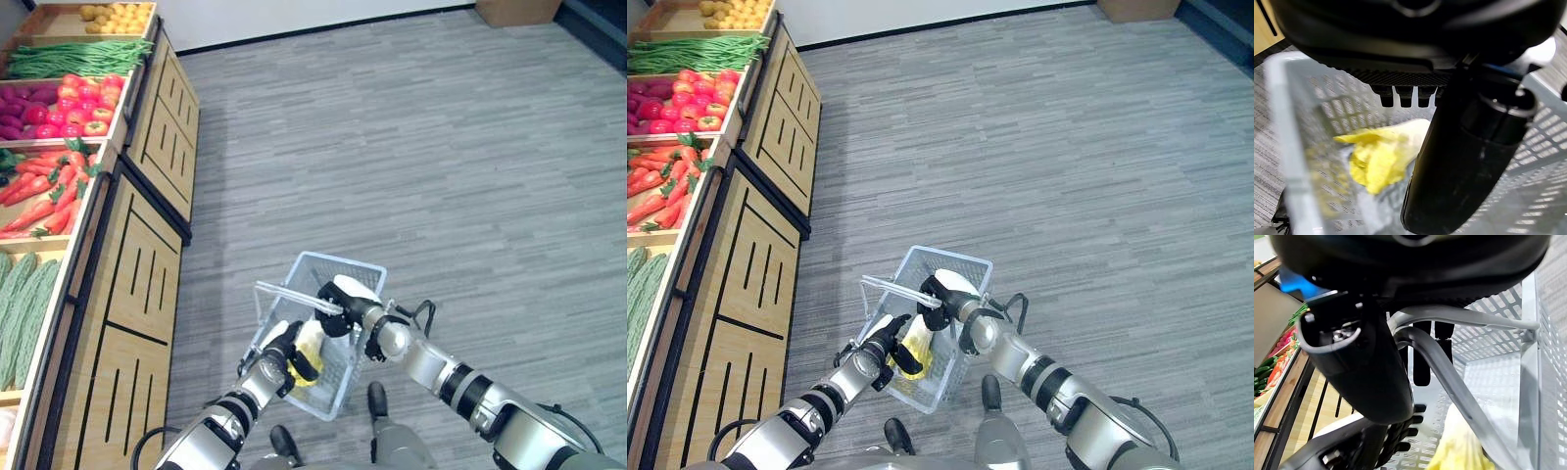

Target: Get the vegetables into the basket

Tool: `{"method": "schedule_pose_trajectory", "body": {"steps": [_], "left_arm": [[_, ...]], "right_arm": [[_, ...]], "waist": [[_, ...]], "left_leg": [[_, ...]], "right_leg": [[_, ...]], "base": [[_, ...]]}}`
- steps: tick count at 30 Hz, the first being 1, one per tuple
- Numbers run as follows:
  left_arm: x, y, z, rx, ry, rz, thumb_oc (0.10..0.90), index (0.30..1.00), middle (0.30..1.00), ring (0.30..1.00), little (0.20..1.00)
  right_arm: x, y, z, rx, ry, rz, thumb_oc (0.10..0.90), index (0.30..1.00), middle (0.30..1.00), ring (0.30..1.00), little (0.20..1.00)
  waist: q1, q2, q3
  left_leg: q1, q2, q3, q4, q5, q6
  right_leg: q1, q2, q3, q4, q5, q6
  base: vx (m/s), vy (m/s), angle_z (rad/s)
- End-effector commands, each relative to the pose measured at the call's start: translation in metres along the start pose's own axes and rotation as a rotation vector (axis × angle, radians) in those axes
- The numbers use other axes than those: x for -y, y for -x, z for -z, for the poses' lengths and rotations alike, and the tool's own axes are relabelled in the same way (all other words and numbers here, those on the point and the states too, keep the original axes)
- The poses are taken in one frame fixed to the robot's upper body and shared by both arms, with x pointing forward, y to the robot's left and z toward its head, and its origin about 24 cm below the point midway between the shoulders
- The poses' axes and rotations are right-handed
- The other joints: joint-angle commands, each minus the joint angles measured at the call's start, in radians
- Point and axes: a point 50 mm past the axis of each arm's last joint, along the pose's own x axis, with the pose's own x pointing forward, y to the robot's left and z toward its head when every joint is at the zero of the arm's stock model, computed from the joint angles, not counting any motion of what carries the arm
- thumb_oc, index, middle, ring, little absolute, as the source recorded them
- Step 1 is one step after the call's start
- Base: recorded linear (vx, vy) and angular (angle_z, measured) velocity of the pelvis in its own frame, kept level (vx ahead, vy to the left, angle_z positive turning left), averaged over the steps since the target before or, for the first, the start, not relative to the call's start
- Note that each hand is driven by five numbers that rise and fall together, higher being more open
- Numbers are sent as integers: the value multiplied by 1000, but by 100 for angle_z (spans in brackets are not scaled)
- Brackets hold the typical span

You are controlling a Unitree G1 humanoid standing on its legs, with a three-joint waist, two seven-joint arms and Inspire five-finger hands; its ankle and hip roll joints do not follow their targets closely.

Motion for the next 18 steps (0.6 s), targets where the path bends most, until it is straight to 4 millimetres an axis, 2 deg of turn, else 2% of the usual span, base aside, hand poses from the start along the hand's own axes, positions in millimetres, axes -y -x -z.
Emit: {"method": "schedule_pose_trajectory", "body": {"steps": [1, 2, 6, 7, 8, 9, 10, 11, 12, 13, 16, 17, 18], "left_arm": [[-10, -3, -18, 112, -159, 9, 900, 1000, 1000, 1000, 1000], [-10, -2, -17, 111, -161, 10, 900, 1000, 1000, 1000, 1000], [-16, 6, -3, 159, -252, 72, 900, 1000, 1000, 1000, 1000], [-17, 8, 1, 158, -250, 79, 900, 1000, 1000, 1000, 1000], [-17, 8, 2, 157, -251, 80, 900, 1000, 1000, 1000, 1000], [-24, 12, 13, 146, -200, 78, 900, 1000, 1000, 1000, 1000], [-24, 12, 13, 146, -200, 78, 900, 1000, 1000, 1000, 1000], [-29, 15, 20, 145, -163, 74, 900, 1000, 1000, 1000, 1000], [-31, 17, 25, 132, -142, 68, 900, 1000, 1000, 1000, 1000], [-31, 17, 26, 131, -142, 69, 900, 1000, 1000, 1000, 1000], [-41, 23, 53, 45, -48, 26, 900, 1000, 1000, 1000, 1000], [-41, 23, 53, 45, -48, 27, 900, 1000, 1000, 1000, 1000], [-44, 26, 67, 1, -9, 5, 900, 1000, 1000, 1000, 1000]], "right_arm": [[35, -14, -51, 222, -110, 172, 400, 300, 300, 300, 300], [34, -13, -51, 222, -112, 172, 400, 300, 300, 300, 300], [43, -7, 3, 21, -126, 216, 400, 300, 300, 300, 300], [43, -5, 12, -12, -128, 218, 400, 300, 300, 300, 300], [42, -5, 12, -13, -129, 217, 400, 300, 300, 300, 300], [43, 1, 37, -111, -135, 225, 400, 300, 300, 300, 300], [43, 1, 37, -111, -135, 225, 400, 300, 300, 300, 300], [43, 9, 59, -195, -151, 244, 400, 300, 300, 300, 300], [42, 14, 70, -238, -155, 246, 400, 300, 300, 300, 300], [41, 14, 70, -238, -155, 245, 400, 300, 300, 300, 300], [39, 41, 115, -414, -182, 282, 400, 300, 300, 300, 300], [38, 41, 116, -415, -183, 282, 400, 300, 300, 300, 300], [35, 55, 133, -486, -204, 292, 400, 300, 300, 300, 300]], "waist": [[18, -25, -89], [19, -27, -89], [43, -28, -114], [47, -29, -119], [48, -30, -120], [59, -35, -128], [59, -35, -128], [65, -38, -133], [69, -41, -135], [68, -42, -135], [76, -55, -135], [76, -55, -136], [79, -61, -134]], "left_leg": [[-25, 29, -71, 11, 9, -51], [-24, 29, -72, 11, 8, -51], [5, 21, -88, 12, -5, -47], [12, 20, -90, 12, -8, -46], [13, 20, -90, 12, -8, -46], [23, 18, -96, 12, -12, -44], [23, 18, -96, 12, -12, -44], [28, 17, -101, 13, -14, -43], [30, 17, -104, 14, -14, -43], [31, 16, -104, 14, -14, -43], [35, 12, -115, 16, -16, -40], [35, 12, -116, 17, -16, -40], [36, 11, -119, 18, -17, -38]], "right_leg": [[68, -41, -19, 38, -84, 62], [70, -42, -20, 38, -85, 62], [107, -50, -35, 46, -100, 66], [113, -52, -37, 47, -103, 67], [114, -52, -37, 47, -103, 67], [127, -55, -43, 48, -106, 69], [127, -55, -43, 48, -106, 69], [134, -58, -47, 51, -109, 70], [137, -59, -48, 53, -110, 71], [138, -59, -49, 53, -110, 71], [143, -64, -55, 59, -112, 73], [143, -64, -56, 59, -112, 73], [149, -68, -61, 59, -113, 74]], "base": [[38, 23, 11], [29, 27, 15], [44, 36, 15], [33, 26, 5], [25, 23, 10], [10, 8, 7], [21, 16, 5], [0, 0, 0], [14, 14, 4], [5, 8, 11], [-5, 13, 8], [-5, 5, 8], [6, 16, 7]]}}
